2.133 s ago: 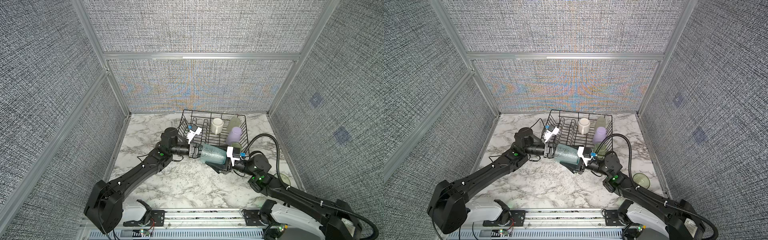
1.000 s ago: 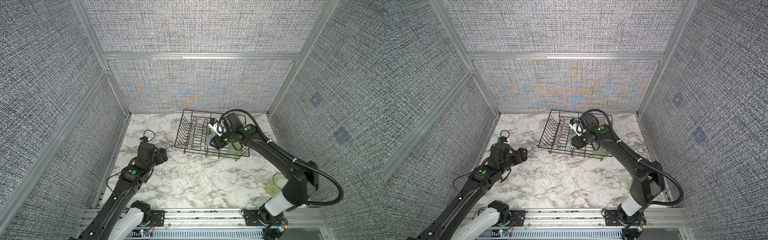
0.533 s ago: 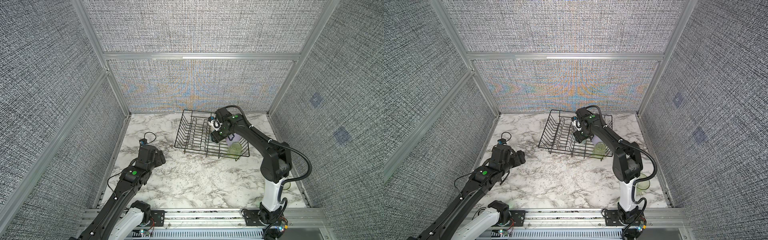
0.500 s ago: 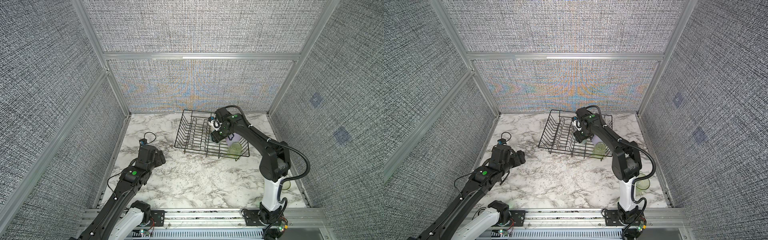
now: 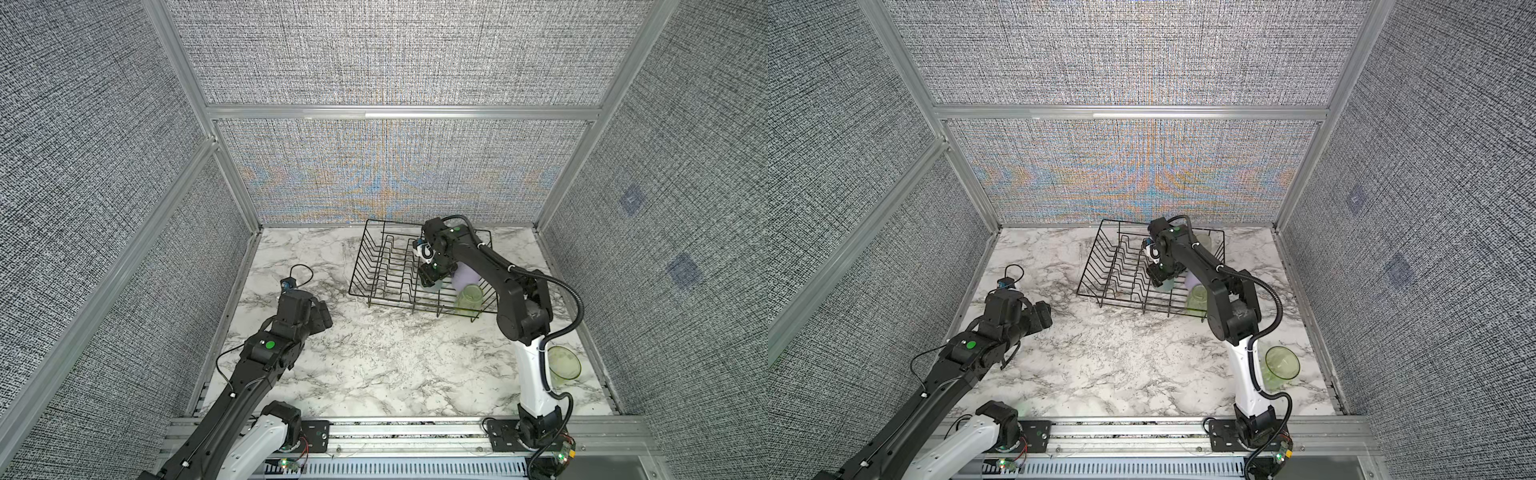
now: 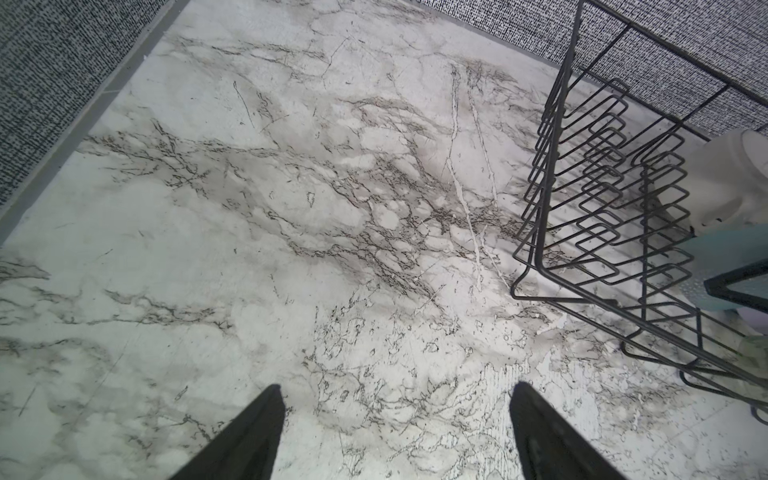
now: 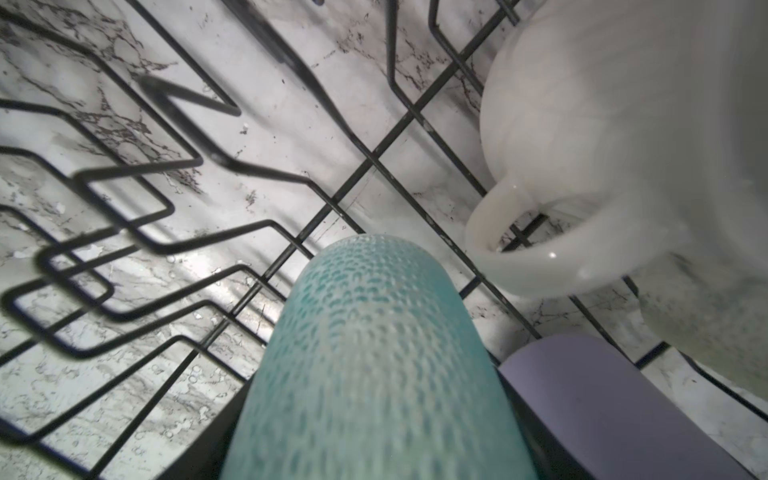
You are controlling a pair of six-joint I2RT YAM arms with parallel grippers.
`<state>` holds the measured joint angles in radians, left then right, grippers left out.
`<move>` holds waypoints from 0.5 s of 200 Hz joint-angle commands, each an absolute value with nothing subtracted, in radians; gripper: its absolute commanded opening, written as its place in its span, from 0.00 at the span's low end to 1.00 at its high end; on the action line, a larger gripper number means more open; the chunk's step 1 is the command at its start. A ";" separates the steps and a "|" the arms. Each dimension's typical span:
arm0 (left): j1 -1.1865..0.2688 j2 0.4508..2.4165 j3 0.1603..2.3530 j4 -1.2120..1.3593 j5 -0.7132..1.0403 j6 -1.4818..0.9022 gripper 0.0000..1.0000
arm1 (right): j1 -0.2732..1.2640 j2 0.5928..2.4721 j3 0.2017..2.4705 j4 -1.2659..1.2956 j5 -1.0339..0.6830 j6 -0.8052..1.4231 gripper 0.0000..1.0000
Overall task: Load the cups into the dish rack
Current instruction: 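Lower the teal cup into the rack with the right gripper while left withdraws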
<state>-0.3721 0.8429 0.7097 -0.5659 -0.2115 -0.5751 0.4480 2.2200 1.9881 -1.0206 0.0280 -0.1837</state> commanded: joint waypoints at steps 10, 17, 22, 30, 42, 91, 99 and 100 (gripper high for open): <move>-0.372 0.844 0.726 -0.569 -0.193 -0.557 0.86 | 0.446 2.238 1.997 -1.045 0.091 -0.151 0.78; -0.371 0.840 0.726 -0.578 -0.206 -0.558 0.86 | 0.445 2.244 2.002 -1.045 0.110 -0.146 0.79; -0.371 0.834 0.724 -0.577 -0.214 -0.560 0.86 | 0.445 2.249 2.008 -1.047 0.126 -0.139 0.80; -0.371 0.826 0.715 -0.565 -0.217 -0.563 0.86 | 0.445 2.253 2.015 -1.054 0.141 -0.134 0.82; -0.371 0.819 0.709 -0.542 -0.195 -0.556 0.86 | 0.446 2.254 2.019 -1.056 0.149 -0.132 0.83; -0.371 0.825 0.715 -0.544 -0.176 -0.553 0.86 | 0.440 2.235 2.011 -1.020 0.122 -0.121 0.80; -0.371 0.828 0.724 -0.556 -0.171 -0.552 0.86 | 0.438 2.227 2.001 -1.003 0.112 -0.118 0.78; -0.372 0.828 0.725 -0.558 -0.171 -0.552 0.86 | 0.437 2.226 2.000 -1.001 0.111 -0.117 0.78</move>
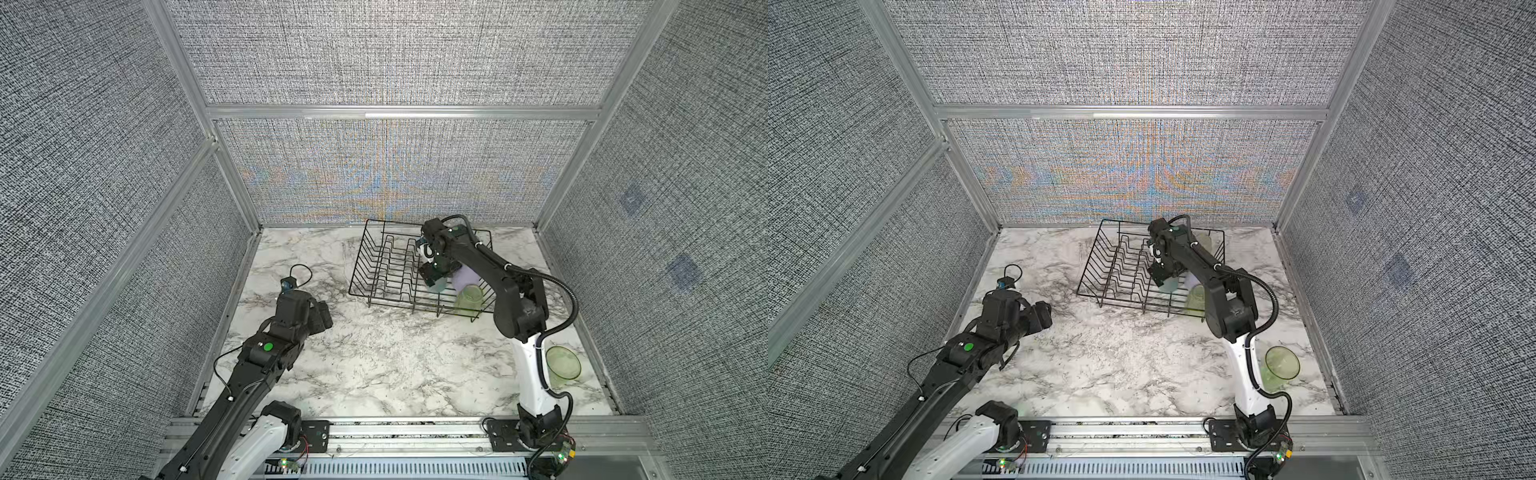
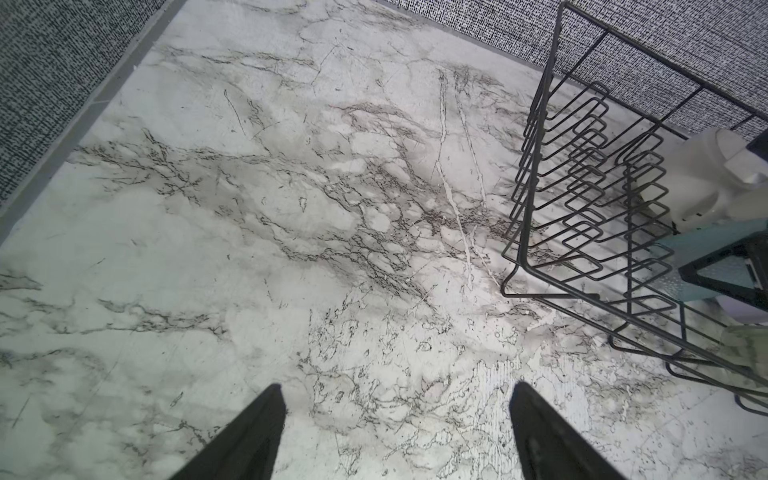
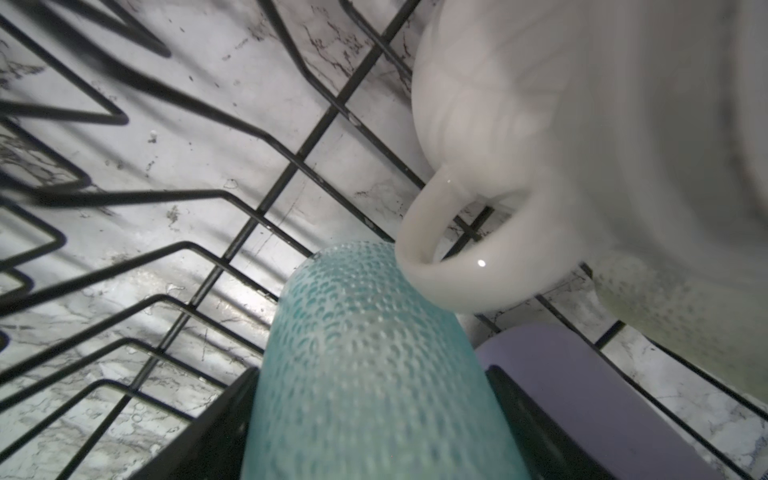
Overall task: Load the cups into the dish rack
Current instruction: 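Lower the teal cup into the rack with the right gripper while left withdraws, then release the teal cup and move the right gripper to the green glass cup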
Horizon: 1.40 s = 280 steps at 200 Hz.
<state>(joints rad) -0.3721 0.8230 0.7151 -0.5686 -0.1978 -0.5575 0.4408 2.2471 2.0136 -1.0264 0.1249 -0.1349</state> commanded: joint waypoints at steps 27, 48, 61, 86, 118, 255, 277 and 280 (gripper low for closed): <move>-0.371 0.818 0.709 -0.546 -0.184 -0.558 0.86 | 0.431 2.220 2.000 -0.979 0.081 -0.101 0.77; -0.371 0.822 0.717 -0.543 -0.161 -0.557 0.86 | 0.430 2.219 1.996 -0.960 0.077 -0.095 0.74; -0.372 0.822 0.720 -0.552 -0.168 -0.562 0.86 | 0.427 2.221 1.997 -0.942 0.073 -0.088 0.71; -0.371 0.824 0.707 -0.532 -0.156 -0.560 0.86 | 0.425 2.238 2.017 -0.937 0.057 -0.077 0.66; -0.372 0.823 0.703 -0.533 -0.142 -0.574 0.86 | 0.424 2.268 2.059 -0.939 0.062 -0.065 0.67; -0.386 0.852 0.714 -0.344 0.263 -0.473 0.86 | 0.424 1.950 1.904 -0.863 -0.031 -0.017 0.94; -0.436 0.880 0.727 -0.311 0.286 -0.441 0.85 | 0.424 1.839 1.828 -0.803 0.010 0.011 0.99; -0.445 0.887 0.734 -0.314 0.284 -0.437 0.85 | 0.424 1.823 1.815 -0.795 0.020 0.013 0.99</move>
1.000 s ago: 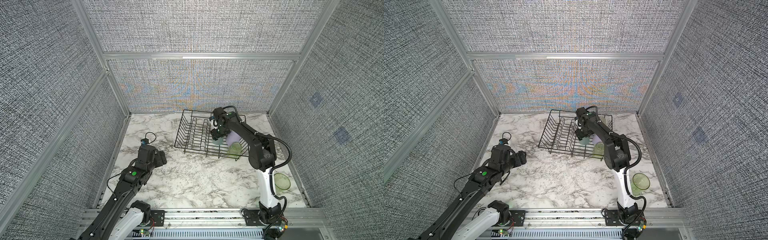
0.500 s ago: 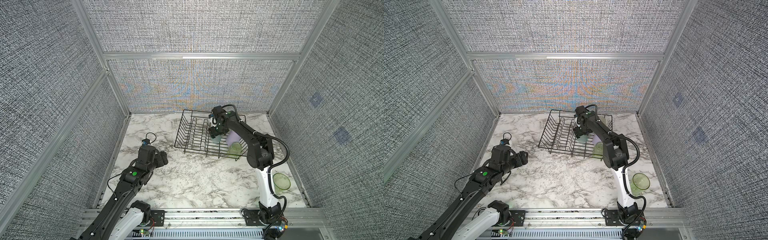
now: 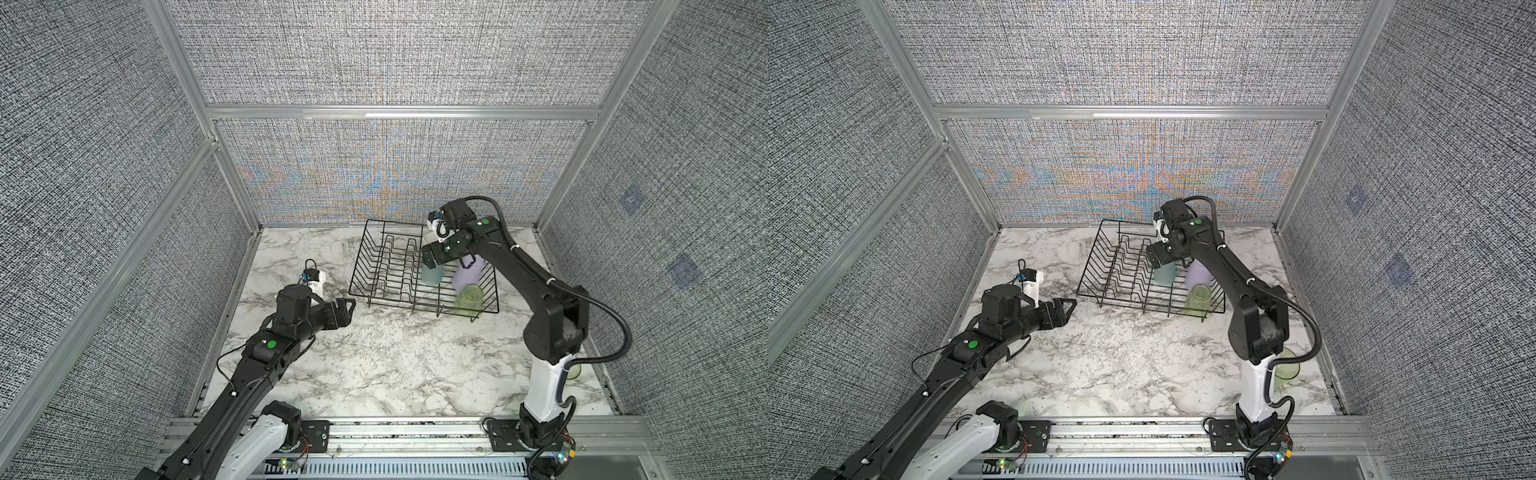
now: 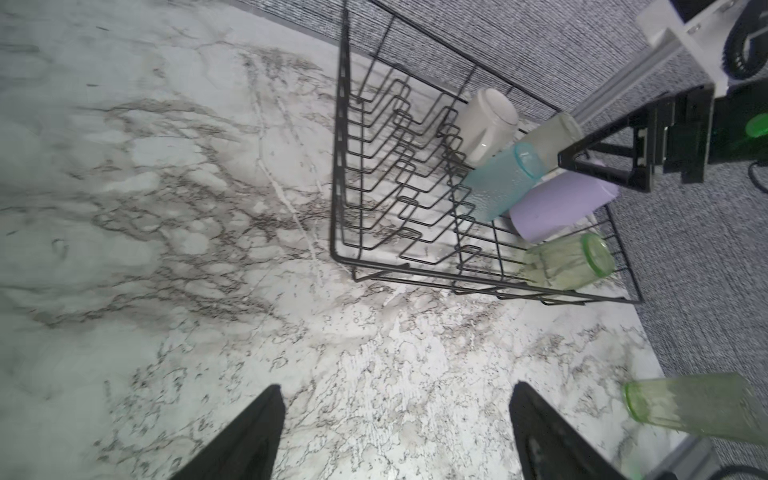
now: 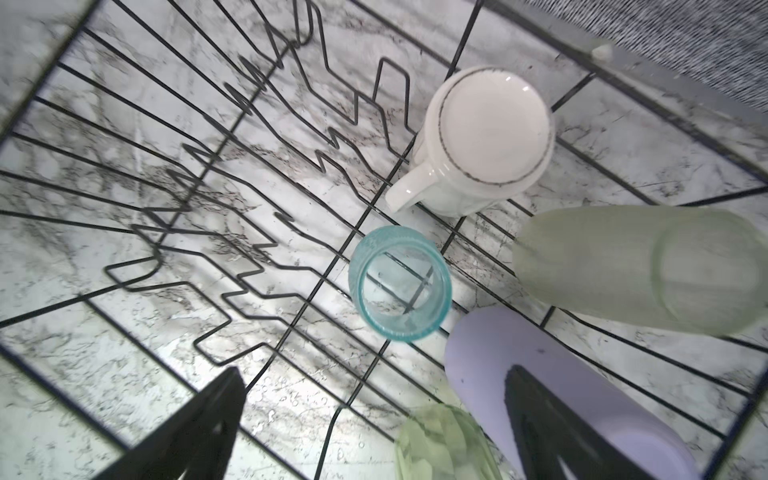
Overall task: Load the cups into the dish rack
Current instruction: 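Release the teal cup and move the right gripper to the green glass cup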
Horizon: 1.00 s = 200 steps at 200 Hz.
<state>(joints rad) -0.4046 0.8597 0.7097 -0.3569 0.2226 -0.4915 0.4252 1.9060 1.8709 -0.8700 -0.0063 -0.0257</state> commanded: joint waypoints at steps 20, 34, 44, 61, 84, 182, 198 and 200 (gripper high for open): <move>-0.524 0.929 0.776 -0.339 0.233 -0.402 0.85 | 0.423 1.714 1.721 -0.726 0.103 0.045 0.99; -0.578 0.956 0.789 -0.327 0.192 -0.381 0.85 | 0.422 1.619 1.622 -0.677 0.130 0.047 0.99; -0.600 0.973 0.800 -0.329 0.170 -0.372 0.85 | 0.421 1.539 1.538 -0.644 0.194 0.094 0.99; -0.612 0.989 0.822 -0.344 0.131 -0.367 0.85 | 0.406 1.395 1.395 -0.587 0.264 0.197 0.99; -0.613 0.977 0.808 -0.307 0.090 -0.371 0.85 | 0.365 1.251 1.326 -0.704 0.327 0.405 0.99; -0.612 1.070 0.889 -0.282 0.036 -0.312 0.86 | 0.207 1.018 1.187 -1.407 0.602 0.994 0.99; -0.612 1.093 0.909 -0.300 0.044 -0.309 0.86 | 0.186 0.966 1.138 -1.404 0.595 0.994 0.99; -0.612 1.094 0.911 -0.300 0.045 -0.310 0.86 | 0.181 0.961 1.132 -1.408 0.597 1.002 0.99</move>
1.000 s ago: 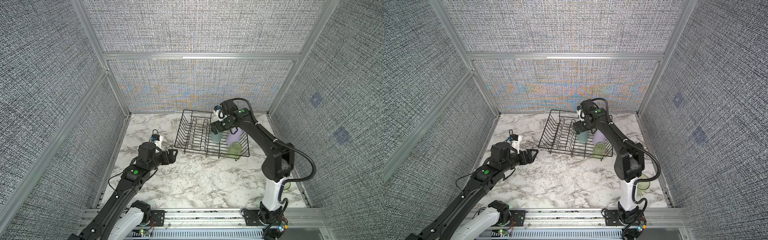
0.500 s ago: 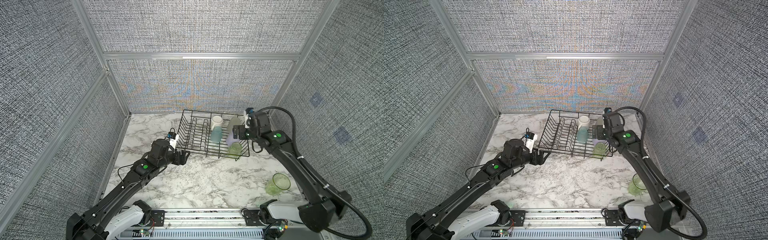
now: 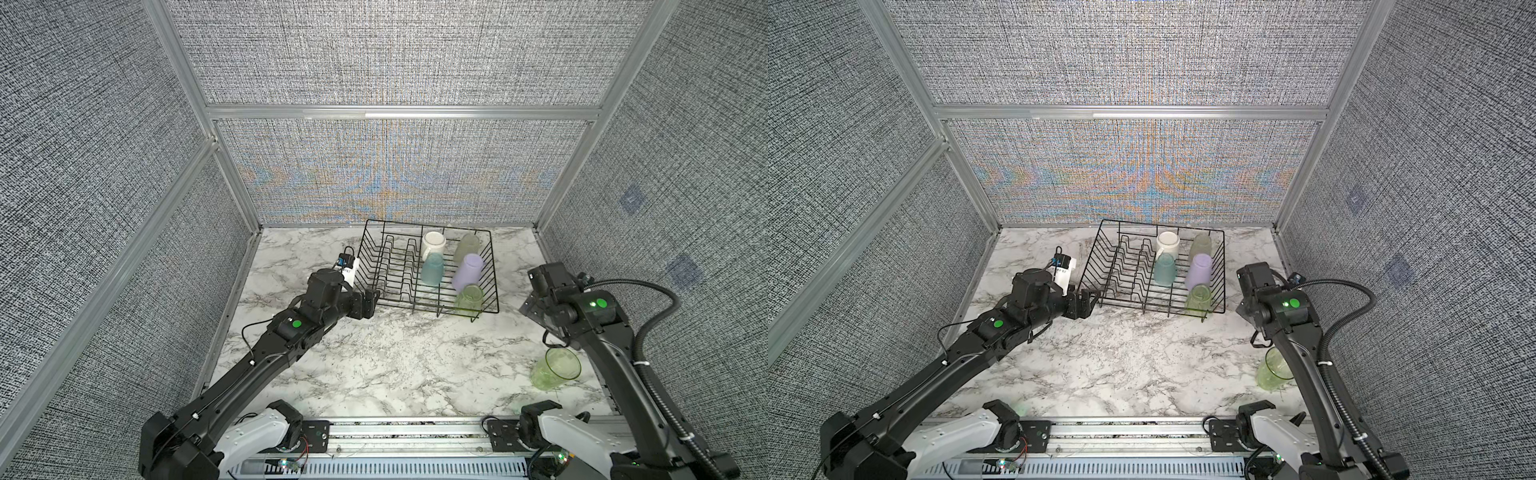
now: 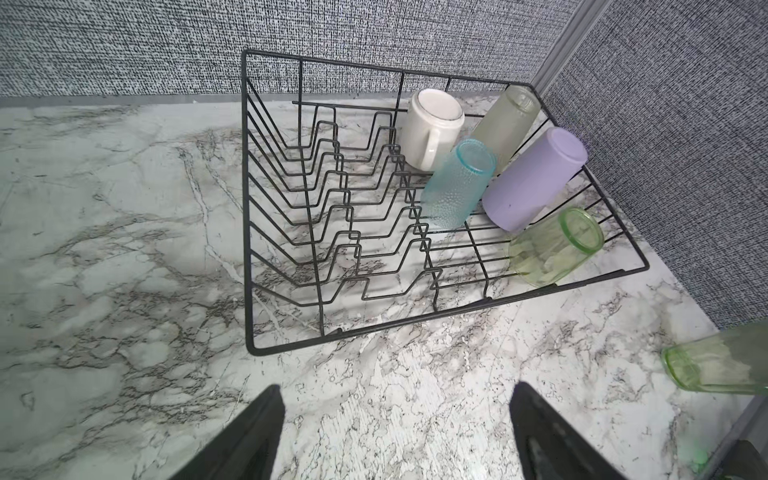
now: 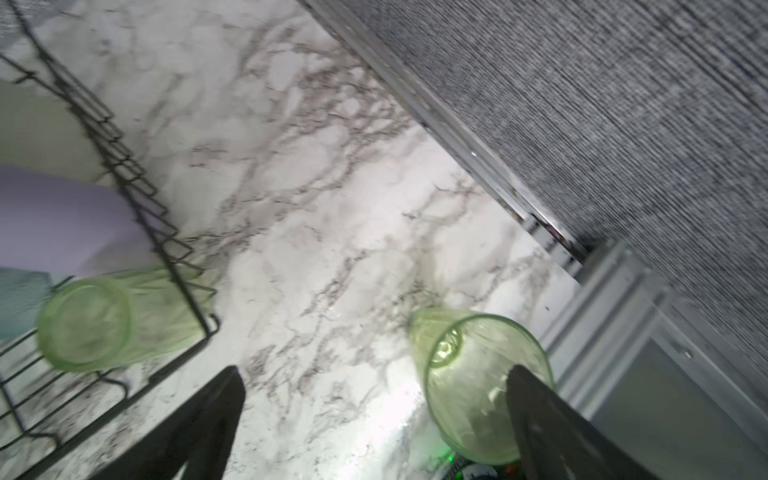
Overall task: Load the cups into the dish rack
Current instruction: 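Release the teal cup and move the right gripper to the green glass cup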
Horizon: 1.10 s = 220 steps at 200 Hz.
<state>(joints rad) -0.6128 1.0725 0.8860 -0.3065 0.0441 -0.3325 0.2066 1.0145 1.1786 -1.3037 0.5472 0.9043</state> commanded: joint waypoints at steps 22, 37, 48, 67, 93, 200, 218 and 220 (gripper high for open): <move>-0.613 1.113 0.901 -0.270 0.061 -0.305 0.86 | 0.130 0.928 1.076 -1.410 0.588 1.011 0.99; -0.612 1.136 0.927 -0.293 0.068 -0.295 0.86 | 0.090 0.925 1.042 -1.387 0.542 0.979 0.99; -0.612 1.148 0.946 -0.315 0.067 -0.290 0.86 | 0.061 0.928 1.017 -1.363 0.498 0.966 0.99; -0.613 1.153 0.943 -0.294 0.071 -0.289 0.86 | 0.009 0.936 0.962 -1.318 0.405 0.907 0.99; -0.612 1.161 0.957 -0.311 0.076 -0.296 0.86 | -0.045 0.956 0.908 -1.267 0.332 0.881 0.99; -0.613 1.132 0.932 -0.322 0.068 -0.308 0.87 | -0.101 1.118 0.887 -1.160 0.215 0.806 0.63; -0.613 1.128 0.919 -0.303 0.074 -0.310 0.87 | -0.100 1.112 0.907 -1.178 0.201 0.793 0.63; -0.613 1.128 0.921 -0.305 0.076 -0.310 0.87 | -0.100 1.111 0.910 -1.181 0.201 0.793 0.63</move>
